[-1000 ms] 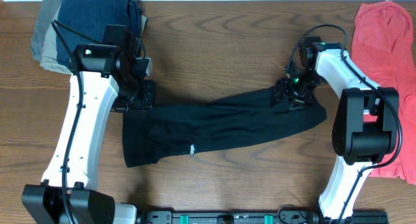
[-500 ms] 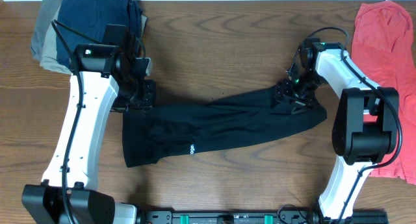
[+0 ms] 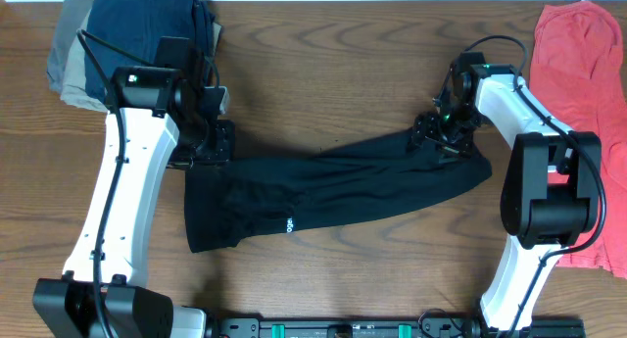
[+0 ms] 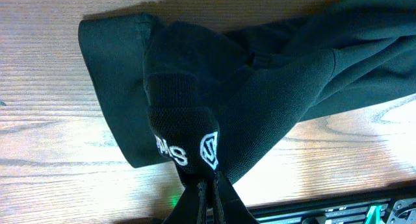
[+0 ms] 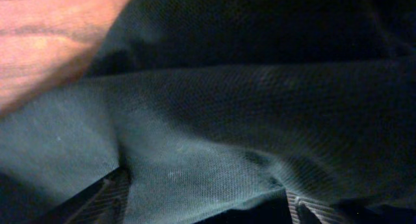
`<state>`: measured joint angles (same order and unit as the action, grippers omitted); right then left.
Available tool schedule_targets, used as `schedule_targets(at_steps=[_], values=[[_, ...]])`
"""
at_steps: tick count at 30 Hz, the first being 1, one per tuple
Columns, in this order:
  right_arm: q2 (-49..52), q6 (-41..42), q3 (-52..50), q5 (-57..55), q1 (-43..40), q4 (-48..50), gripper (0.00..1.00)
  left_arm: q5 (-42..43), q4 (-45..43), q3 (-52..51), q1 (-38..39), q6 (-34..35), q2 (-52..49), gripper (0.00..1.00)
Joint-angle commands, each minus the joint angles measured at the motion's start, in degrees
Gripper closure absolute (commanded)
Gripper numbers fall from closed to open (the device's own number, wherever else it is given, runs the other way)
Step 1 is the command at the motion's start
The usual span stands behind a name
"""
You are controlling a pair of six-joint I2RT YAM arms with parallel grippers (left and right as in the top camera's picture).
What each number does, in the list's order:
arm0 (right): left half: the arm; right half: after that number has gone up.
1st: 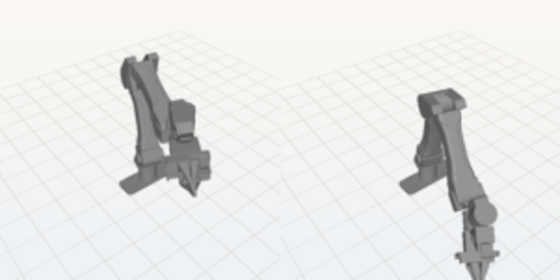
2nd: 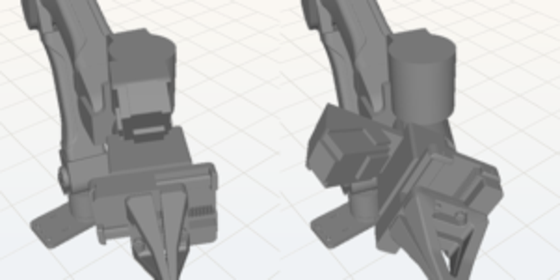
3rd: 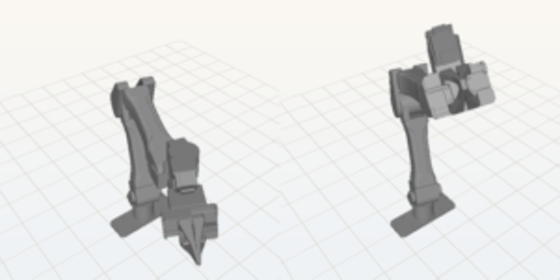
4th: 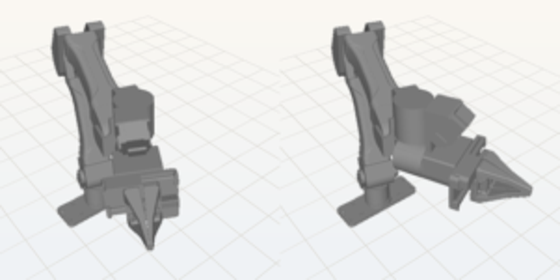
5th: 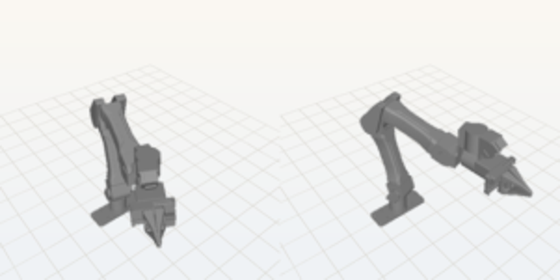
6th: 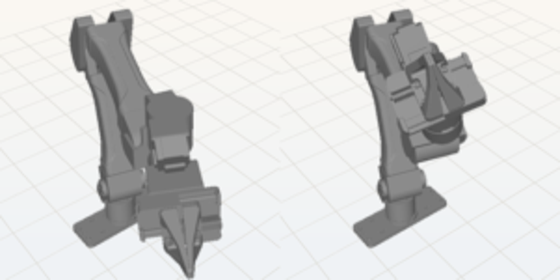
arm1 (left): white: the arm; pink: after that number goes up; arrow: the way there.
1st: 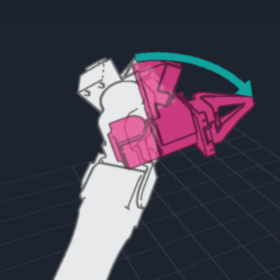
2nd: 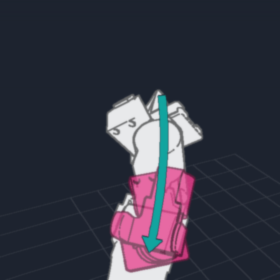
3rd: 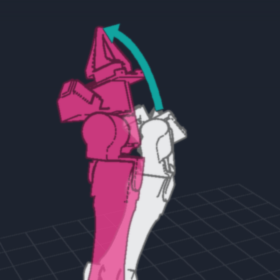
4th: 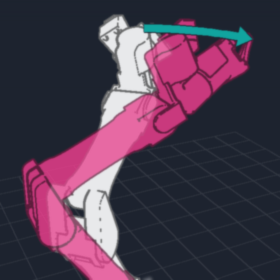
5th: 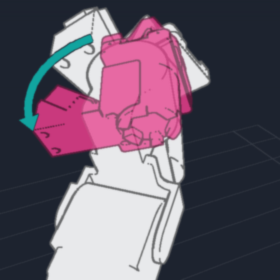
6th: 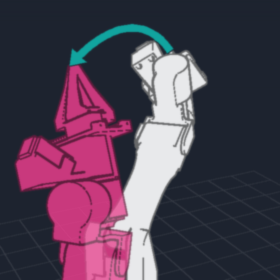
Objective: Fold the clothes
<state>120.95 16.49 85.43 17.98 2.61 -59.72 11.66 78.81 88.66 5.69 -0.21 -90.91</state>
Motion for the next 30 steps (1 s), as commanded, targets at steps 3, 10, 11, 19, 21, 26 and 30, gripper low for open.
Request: schedule_targets(at_steps=[3, 10, 11, 19, 21, 26, 30], values=[[-0.6, 1.6, -0.5, -0.6, 0.5, 1.8, 0.40, -0.3, 0.0, -0.1, -0.1, 0.0, 0.0, 0.94], [-0.6, 1.5, -0.5, -1.7, 0.4, 4.8, 0.59, -0.3, 0.0, -0.1, -0.1, 0.0, 0.0, 0.94], [-0.6, 1.5, -0.4, -1.7, 0.3, 5.0, 0.60, -0.3, 0.0, -0.1, -0.1, 0.0, 0.0, 0.94], [-0.6, 1.5, 0.9, -2.4, -1.2, 4.9, 0.89, -0.3, -0.1, -0.1, -0.1, 0.0, 0.0, 0.94], [-0.6, 1.2, 1.6, -2.8, -1.7, 4.3, 0.89, -0.3, -0.2, -0.1, -0.1, 0.0, 0.0, 0.94], [-0.6, 0.5, 4.5, -4.2, -3.1, 1.7, 0.97, -0.3, -0.5, -0.1, -0.1, 0.0, 0.0, 0.94], [-0.6, -0.7, 7.8, -4.7, -3.8, -2.1, 0.99, -0.3, -0.7, -0.1, -0.1, 0.0, 0.0, 0.94]])
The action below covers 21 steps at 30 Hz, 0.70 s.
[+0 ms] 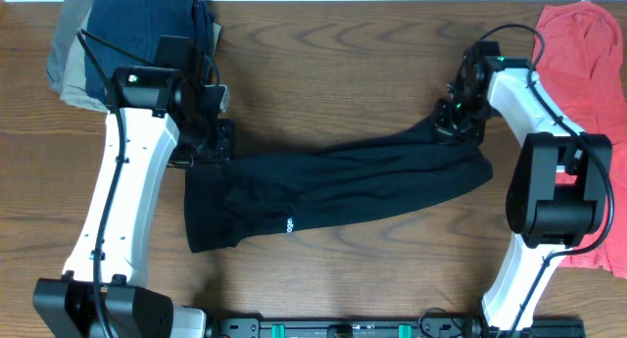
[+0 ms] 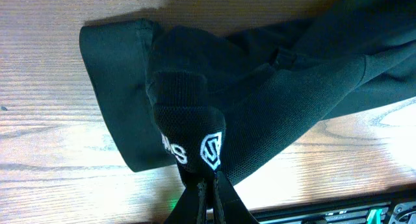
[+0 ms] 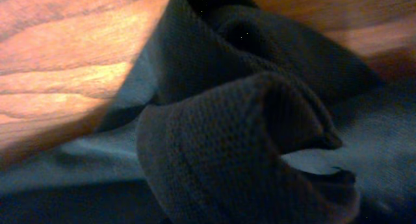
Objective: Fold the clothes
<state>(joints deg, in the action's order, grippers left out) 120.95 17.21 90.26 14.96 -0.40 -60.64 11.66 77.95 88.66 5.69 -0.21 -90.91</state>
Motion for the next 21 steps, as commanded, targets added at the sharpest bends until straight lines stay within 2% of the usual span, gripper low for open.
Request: schedule_targets(at_steps=[1, 8, 13, 21], values=[[-0.6, -1.6, 3.9, -1.7, -1.0, -2.4, 0.99, -0.3, 0.0, -0.1, -0.1, 0.0, 0.0, 0.94], [-0.6, -4.2, 10.9, -1.7, -2.4, -12.2, 0.99, -0.2, 1.3, 0.0, -0.1, 0.1, 0.1, 0.94], [-0.6, -4.2, 14.9, -5.7, -3.5, -19.2, 0.99, -0.1, 2.2, -0.6, -0.1, 1.6, 0.0, 0.94], [-1.1, -2.9, 15.8, -11.8, -4.6, -26.0, 0.99, -0.1, 2.2, -6.0, -0.1, 3.5, 0.0, 0.94]])
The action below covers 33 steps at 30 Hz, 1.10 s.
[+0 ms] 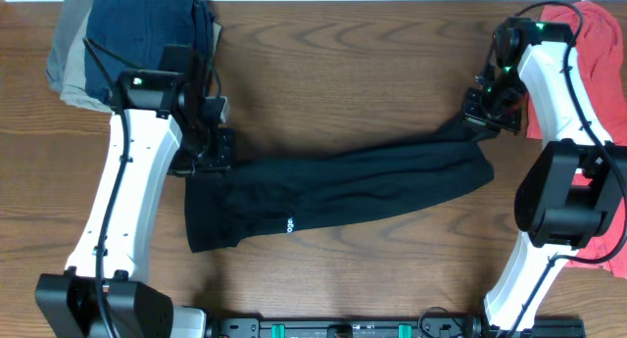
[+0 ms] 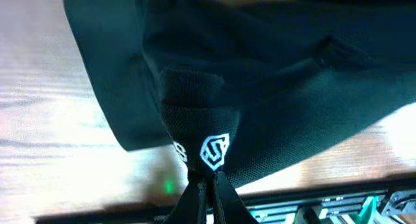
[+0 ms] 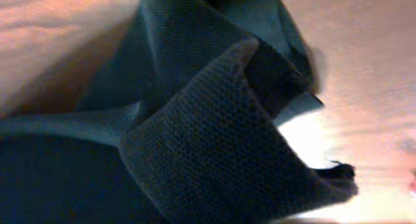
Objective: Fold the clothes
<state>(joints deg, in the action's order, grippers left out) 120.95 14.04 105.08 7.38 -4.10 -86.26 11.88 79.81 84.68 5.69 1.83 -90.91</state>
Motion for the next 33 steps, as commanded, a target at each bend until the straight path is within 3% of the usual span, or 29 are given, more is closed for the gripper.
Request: schedule_targets(at_steps=[1, 10, 15, 24, 33], values=[[-1.4, 0.3, 1.0, -4.3, -0.9, -0.6, 0.99, -0.3, 0.0, -2.9, -0.1, 1.5, 0.0, 0.94], [-5.4, 0.7, 0.5, -5.3, -0.9, -2.0, 0.99, -0.3, -2.9, -9.1, -0.1, 2.6, 0.0, 0.94], [-5.9, 2.4, -4.8, -8.7, -0.8, -2.6, 0.99, -0.3, -3.2, -10.8, -0.1, 2.6, 0.0, 0.94], [-13.1, 6.1, -20.3, -10.3, -0.8, 7.3, 0.99, -0.3, -9.7, -17.4, -0.2, 3.3, 0.0, 0.94], [-17.0, 6.1, -26.7, -10.1, -0.8, 16.2, 0.93, -0.3, -14.4, -21.4, -0.2, 4.5, 0.0, 0.94]])
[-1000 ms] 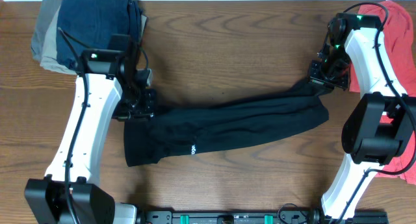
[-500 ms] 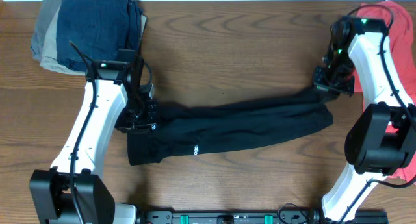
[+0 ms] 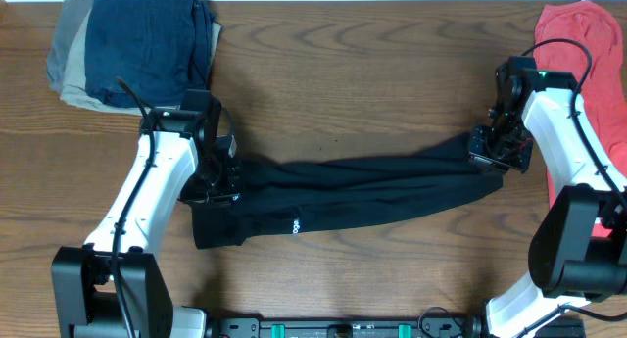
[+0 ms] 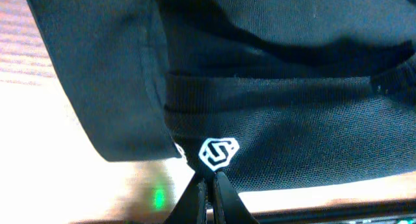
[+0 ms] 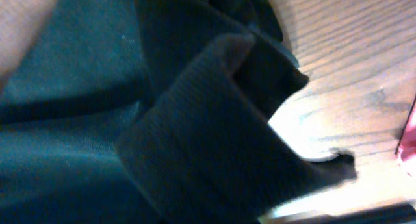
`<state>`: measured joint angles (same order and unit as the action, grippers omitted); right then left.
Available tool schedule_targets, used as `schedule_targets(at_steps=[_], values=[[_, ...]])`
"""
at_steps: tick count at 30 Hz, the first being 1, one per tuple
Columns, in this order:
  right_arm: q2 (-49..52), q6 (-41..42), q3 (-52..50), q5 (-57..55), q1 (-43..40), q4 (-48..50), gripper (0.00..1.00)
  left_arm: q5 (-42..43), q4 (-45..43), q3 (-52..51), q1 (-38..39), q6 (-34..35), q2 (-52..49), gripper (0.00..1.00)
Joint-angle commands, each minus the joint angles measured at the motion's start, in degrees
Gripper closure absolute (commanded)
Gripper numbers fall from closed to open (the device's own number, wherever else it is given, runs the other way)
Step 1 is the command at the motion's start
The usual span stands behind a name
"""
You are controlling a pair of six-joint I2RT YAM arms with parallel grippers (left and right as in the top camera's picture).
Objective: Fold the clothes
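A black garment (image 3: 362, 191) lies stretched across the table as a long band between my two grippers. My left gripper (image 3: 217, 181) is shut on its left end. In the left wrist view the fingers (image 4: 209, 182) pinch the ribbed band right under a white logo (image 4: 219, 152). My right gripper (image 3: 495, 147) holds the right end. In the right wrist view a thick ribbed hem (image 5: 214, 133) fills the frame and hides the fingers.
A folded stack, navy (image 3: 137, 39) on grey, sits at the back left corner. A red garment (image 3: 588, 64) lies along the right edge beside the right arm. The table's front edge (image 3: 323, 313) runs just below the black garment.
Both grippers have moved toward the front of the table with the garment's ends in them. The black garment now lies straighter and narrower.
First my right gripper was on the garment's right end near the middle, the cloth slack and bunched, my left holding the left end. At each later moment the right gripper stood farther right. Now both sit nearer the front with the garment drawn out long.
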<state>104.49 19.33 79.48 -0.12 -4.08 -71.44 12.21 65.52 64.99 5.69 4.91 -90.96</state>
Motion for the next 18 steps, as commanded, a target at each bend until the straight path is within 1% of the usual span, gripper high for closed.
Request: schedule_targets(at_steps=[1, 9, 12, 13, 14, 15, 16, 17, 18], values=[[-0.6, 0.8, -1.3, -2.6, -0.8, 2.3, 0.92, -0.7, -0.5, -2.3, -0.2, 1.4, 0.1, 0.94], [-0.6, 0.8, -1.9, -0.9, -0.7, 6.6, 0.91, -0.7, -0.9, -5.2, -0.2, 1.4, 0.1, 0.94], [-0.6, 0.8, -2.0, -0.9, -0.7, 6.5, 0.83, -0.6, -0.4, -5.2, -0.2, 1.4, 0.1, 0.93], [-0.6, 0.8, -2.0, -0.9, -0.7, 6.5, 0.73, -0.6, 0.0, -5.2, -0.2, 1.4, 0.1, 0.87], [-0.6, 0.8, -2.0, -0.9, -0.7, 6.5, 0.61, -0.6, 0.5, -5.2, -0.2, 1.4, 0.1, 0.71], [-0.6, 0.8, -2.0, -0.9, -0.7, 6.5, 0.46, -0.6, 1.0, -5.2, -0.2, 1.4, 0.1, 0.63], [-0.6, 0.8, -2.0, -0.9, -0.7, 6.5, 0.29, -0.6, 1.6, -5.2, -0.2, 1.4, 0.1, 0.61], [-0.6, 0.8, -2.0, -0.9, -0.7, 6.6, 0.15, -0.6, 2.3, -5.1, -0.2, 1.4, 0.1, 0.61], [-0.6, 0.8, -1.9, -0.9, -0.8, 6.6, 0.04, -0.7, 2.8, -5.1, -0.2, 1.4, 0.1, 0.61]])
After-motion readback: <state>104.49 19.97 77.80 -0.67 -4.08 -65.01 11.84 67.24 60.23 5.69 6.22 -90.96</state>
